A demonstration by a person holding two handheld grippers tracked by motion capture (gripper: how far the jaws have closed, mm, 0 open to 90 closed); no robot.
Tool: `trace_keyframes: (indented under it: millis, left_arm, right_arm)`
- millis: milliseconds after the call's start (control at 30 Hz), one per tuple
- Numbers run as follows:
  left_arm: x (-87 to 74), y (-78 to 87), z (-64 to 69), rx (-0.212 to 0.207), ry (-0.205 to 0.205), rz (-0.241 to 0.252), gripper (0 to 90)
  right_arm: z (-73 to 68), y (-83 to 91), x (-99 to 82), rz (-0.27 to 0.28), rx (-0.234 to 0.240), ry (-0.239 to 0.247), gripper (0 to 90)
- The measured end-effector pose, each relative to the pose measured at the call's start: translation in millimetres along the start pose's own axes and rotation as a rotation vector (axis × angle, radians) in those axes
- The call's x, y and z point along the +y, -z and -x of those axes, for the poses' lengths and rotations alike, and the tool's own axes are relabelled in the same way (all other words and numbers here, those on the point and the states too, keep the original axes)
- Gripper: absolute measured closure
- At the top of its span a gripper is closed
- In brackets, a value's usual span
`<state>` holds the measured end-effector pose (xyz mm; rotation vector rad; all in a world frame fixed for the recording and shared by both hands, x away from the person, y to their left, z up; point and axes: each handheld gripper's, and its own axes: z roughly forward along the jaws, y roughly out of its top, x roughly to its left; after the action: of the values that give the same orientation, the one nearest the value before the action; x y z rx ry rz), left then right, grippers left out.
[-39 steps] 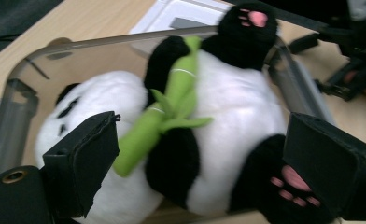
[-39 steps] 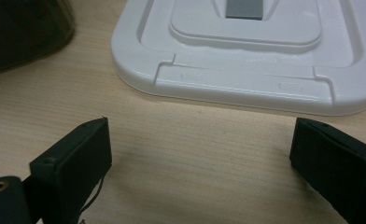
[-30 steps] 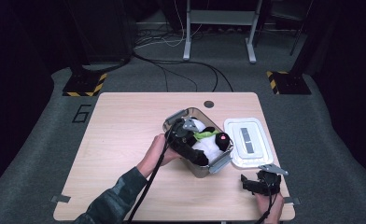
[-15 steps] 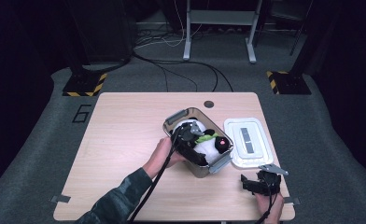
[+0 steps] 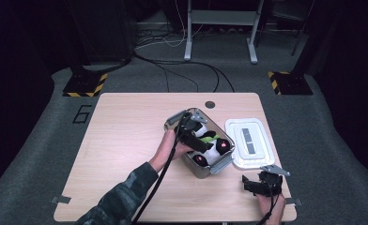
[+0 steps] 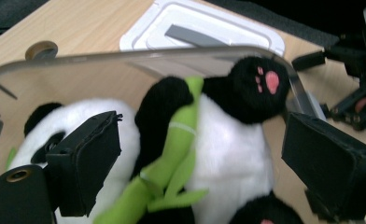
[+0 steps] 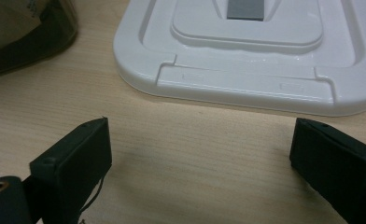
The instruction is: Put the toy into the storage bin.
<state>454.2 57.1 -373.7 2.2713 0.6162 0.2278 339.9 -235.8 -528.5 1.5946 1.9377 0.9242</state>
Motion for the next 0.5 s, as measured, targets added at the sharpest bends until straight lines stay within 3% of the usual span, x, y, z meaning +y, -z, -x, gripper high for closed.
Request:
trace_keyframes:
  millis: [267, 500]
  left_arm:
    - [19.4, -21.1, -0.8, -0.031, 0.037, -0.026, 11.6]
    - [28.4, -40.4, 1.2, 0.002, 0.024, -0.094, 12.6]
  right_arm:
    - [0.0, 0.1, 0.0, 0.003, 0.003, -0.002, 4.9]
    - [0.4, 0.4, -0.2, 0.008, 0.008, -0.004, 4.9]
